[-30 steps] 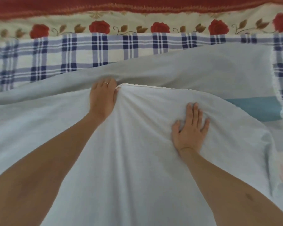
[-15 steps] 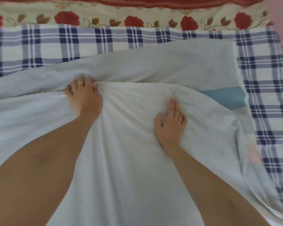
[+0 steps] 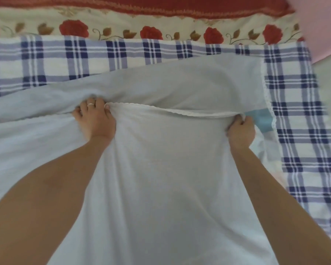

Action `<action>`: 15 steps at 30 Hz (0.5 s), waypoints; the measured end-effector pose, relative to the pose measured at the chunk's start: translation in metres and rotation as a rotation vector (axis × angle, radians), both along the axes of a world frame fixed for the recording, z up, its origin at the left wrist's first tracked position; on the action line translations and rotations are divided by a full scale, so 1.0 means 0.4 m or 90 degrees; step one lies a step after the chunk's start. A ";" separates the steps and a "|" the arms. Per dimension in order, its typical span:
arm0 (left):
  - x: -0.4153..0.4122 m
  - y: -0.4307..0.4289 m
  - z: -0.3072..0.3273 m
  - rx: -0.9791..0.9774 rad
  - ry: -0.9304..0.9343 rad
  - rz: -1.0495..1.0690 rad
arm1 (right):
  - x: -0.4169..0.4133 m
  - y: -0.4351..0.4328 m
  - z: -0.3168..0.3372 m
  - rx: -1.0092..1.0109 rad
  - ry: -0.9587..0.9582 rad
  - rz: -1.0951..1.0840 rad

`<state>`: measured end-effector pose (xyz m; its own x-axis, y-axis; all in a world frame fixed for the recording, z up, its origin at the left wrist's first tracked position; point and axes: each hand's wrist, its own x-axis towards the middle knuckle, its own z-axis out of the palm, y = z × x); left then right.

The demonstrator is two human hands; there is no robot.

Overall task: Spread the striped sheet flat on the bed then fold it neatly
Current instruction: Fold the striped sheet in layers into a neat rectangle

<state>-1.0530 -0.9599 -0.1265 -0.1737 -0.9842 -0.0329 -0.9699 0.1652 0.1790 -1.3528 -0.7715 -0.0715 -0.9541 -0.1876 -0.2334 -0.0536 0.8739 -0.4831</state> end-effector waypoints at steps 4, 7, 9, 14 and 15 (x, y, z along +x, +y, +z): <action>0.001 -0.001 -0.011 -0.028 0.005 0.000 | -0.037 -0.120 0.006 -0.104 0.012 0.027; -0.006 -0.004 -0.010 -0.031 0.006 -0.001 | 0.031 -0.061 -0.023 -0.051 -0.022 0.161; -0.003 0.001 -0.007 -0.017 0.003 0.000 | 0.178 0.052 -0.040 -0.080 0.044 0.297; -0.001 0.004 -0.009 -0.022 -0.017 -0.010 | 0.448 0.258 -0.136 0.101 0.175 0.505; -0.002 -0.001 -0.022 -0.037 -0.016 -0.011 | 0.450 0.260 -0.158 0.117 0.191 0.500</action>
<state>-1.0539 -0.9605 -0.1351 -0.1912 -0.9814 0.0196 -0.9708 0.1920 0.1435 -1.1729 -0.6676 -0.1347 -0.5897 -0.8033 -0.0836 -0.7785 0.5930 -0.2058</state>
